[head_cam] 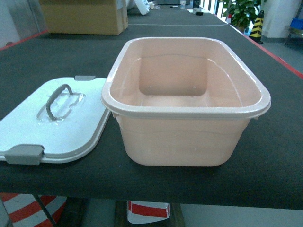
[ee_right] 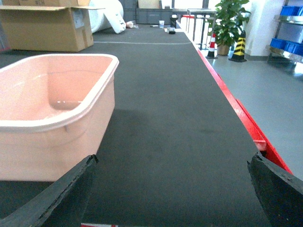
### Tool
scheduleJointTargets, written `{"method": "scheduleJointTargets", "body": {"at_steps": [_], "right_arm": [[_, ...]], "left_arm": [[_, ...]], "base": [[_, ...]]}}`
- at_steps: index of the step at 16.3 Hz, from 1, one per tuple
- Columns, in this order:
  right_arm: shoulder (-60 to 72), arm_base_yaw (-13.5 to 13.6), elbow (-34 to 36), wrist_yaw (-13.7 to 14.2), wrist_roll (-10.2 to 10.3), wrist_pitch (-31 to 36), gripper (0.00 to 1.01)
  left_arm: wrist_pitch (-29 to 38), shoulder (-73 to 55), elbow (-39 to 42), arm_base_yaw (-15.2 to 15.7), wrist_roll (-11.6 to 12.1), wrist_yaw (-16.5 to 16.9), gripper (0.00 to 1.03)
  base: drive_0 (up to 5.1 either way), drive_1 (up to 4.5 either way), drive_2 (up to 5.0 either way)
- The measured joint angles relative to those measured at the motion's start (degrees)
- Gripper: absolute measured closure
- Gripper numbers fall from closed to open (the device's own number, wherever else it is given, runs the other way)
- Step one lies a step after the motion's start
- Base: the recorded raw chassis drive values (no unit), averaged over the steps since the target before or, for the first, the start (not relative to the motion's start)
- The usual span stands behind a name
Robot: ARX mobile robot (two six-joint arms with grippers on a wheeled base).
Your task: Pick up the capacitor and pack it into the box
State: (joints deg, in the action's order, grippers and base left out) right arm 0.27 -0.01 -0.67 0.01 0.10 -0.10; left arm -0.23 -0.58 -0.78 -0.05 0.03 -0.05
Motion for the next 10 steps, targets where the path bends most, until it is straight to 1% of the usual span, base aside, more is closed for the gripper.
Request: {"method": "scheduleJointTargets", "body": {"at_steps": [10], "right_arm": [[0.0, 0.0, 0.0, 0.0, 0.04, -0.2, 0.03]], "left_arm": [[-0.15, 0.0, -0.02, 0.0, 0.0, 0.02, 0.59]], "base": [[0.0, 0.0, 0.0]]}}
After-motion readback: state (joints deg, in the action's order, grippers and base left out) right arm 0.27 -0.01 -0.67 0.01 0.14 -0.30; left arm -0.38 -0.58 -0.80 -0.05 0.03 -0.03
